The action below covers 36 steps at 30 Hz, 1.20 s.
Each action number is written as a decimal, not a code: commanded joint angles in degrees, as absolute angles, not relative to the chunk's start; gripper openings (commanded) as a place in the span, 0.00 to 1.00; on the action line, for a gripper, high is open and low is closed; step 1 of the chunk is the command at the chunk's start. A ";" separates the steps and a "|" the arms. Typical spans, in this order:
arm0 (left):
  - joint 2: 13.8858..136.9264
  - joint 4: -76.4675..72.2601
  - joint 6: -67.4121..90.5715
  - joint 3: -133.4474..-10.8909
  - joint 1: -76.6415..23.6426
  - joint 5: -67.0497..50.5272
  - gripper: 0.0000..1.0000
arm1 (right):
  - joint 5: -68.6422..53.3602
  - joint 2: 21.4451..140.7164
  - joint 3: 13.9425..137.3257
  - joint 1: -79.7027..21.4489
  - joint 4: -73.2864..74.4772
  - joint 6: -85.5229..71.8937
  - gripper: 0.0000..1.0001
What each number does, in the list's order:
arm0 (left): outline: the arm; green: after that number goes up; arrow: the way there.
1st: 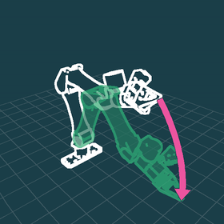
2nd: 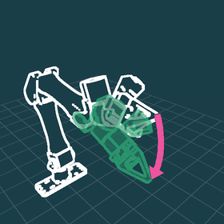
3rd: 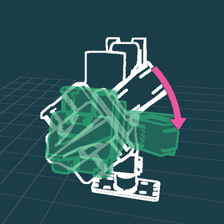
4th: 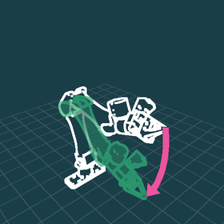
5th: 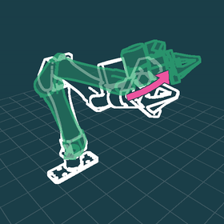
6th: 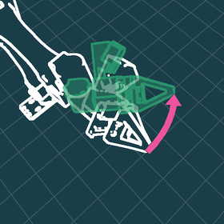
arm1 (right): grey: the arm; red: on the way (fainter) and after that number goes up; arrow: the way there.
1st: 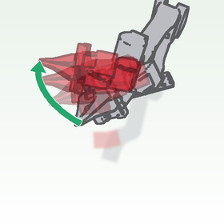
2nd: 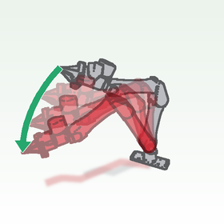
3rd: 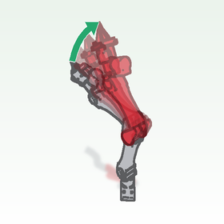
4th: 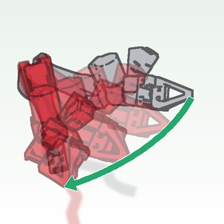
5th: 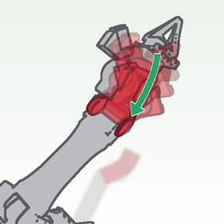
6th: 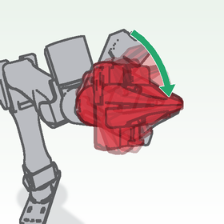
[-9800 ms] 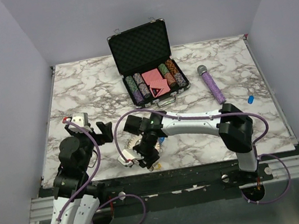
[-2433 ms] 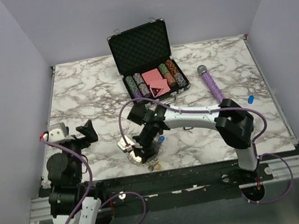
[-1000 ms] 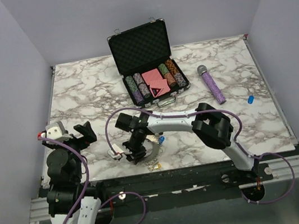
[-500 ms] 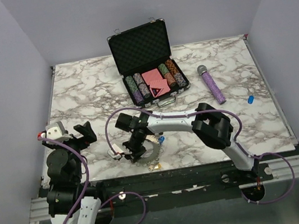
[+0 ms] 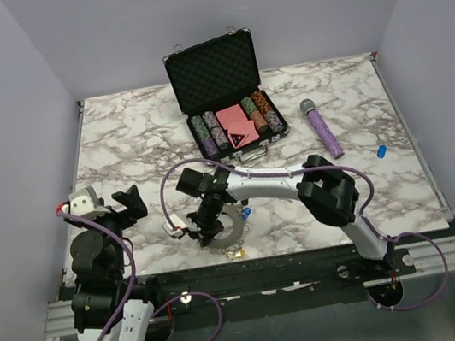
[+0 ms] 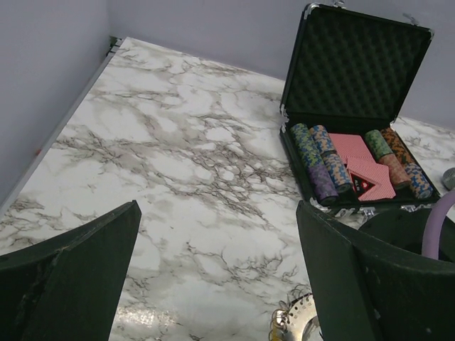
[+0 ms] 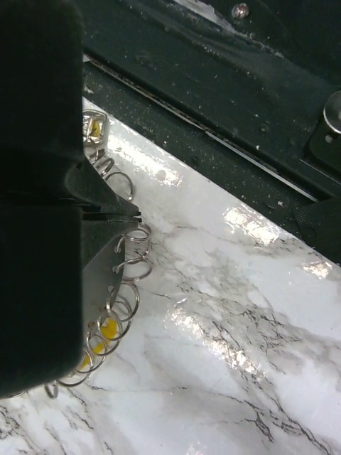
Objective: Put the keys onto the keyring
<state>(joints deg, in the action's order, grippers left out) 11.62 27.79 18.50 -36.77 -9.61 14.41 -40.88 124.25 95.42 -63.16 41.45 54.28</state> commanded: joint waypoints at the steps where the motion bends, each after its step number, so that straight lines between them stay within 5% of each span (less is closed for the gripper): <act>1: 10.02 25.49 18.98 -35.51 -9.58 10.99 0.99 | -45.08 120.06 96.15 -61.88 42.01 50.89 0.00; 25: 7.20 15.39 43.41 -21.19 -9.67 -20.55 0.98 | -57.30 107.06 86.93 -51.07 33.05 39.82 0.00; 36: 10.64 4.14 44.22 -14.24 -14.84 -31.38 0.63 | -59.68 103.01 80.34 -46.15 24.00 31.82 0.00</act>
